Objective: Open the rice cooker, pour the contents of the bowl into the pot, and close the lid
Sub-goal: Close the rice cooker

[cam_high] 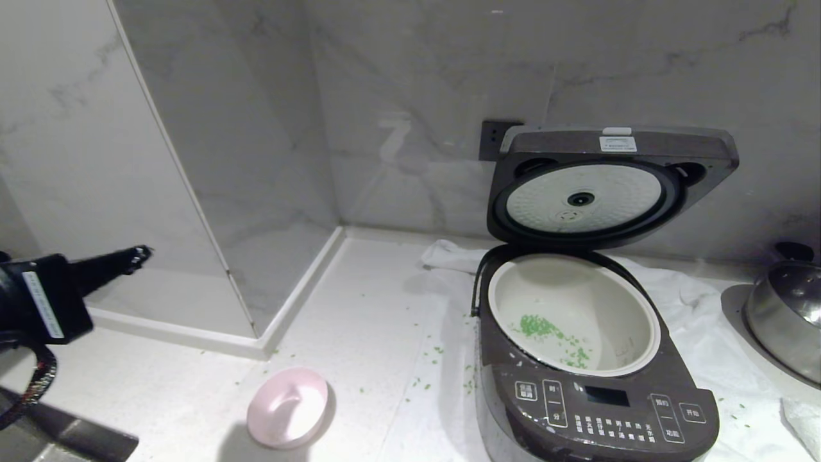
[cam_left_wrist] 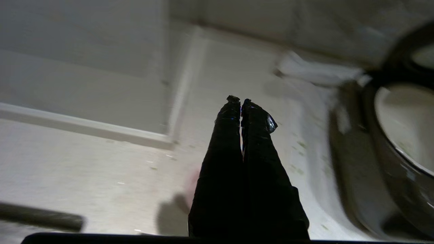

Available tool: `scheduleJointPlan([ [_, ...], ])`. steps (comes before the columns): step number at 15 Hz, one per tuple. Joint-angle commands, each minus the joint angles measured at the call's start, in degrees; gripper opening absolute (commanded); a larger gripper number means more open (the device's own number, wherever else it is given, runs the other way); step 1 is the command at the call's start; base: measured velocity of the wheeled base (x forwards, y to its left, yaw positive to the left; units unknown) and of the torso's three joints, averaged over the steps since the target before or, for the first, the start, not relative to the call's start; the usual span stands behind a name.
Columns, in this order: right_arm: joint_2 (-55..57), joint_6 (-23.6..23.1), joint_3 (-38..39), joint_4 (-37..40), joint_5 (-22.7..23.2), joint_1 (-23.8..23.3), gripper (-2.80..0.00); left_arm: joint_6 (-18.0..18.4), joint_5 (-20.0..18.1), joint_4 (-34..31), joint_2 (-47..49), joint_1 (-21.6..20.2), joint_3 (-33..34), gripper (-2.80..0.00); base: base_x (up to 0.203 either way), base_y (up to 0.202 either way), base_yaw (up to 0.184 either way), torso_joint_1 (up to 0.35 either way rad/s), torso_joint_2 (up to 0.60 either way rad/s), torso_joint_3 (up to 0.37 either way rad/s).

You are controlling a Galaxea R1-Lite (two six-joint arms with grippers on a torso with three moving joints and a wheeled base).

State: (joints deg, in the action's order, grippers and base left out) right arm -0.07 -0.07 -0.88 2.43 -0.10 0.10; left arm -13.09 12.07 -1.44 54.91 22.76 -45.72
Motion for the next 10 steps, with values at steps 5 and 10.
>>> scheduleJointPlan([
  [5, -0.01, -0.10, 0.00, 0.04, 0.01, -0.01, -2.80, 11.91, 2.46, 0.79, -24.13, -16.95, 4.92, -2.80, 0.000, 0.000, 0.000, 0.000, 0.00, 0.000],
  [10, 0.00, -0.01, 0.00, -0.04, 0.01, -0.01, -2.80, 15.48, -1.68, 3.41, -39.46, -24.37, 15.09, -2.80, 0.000, 0.000, 0.000, 0.000, 0.00, 0.000],
])
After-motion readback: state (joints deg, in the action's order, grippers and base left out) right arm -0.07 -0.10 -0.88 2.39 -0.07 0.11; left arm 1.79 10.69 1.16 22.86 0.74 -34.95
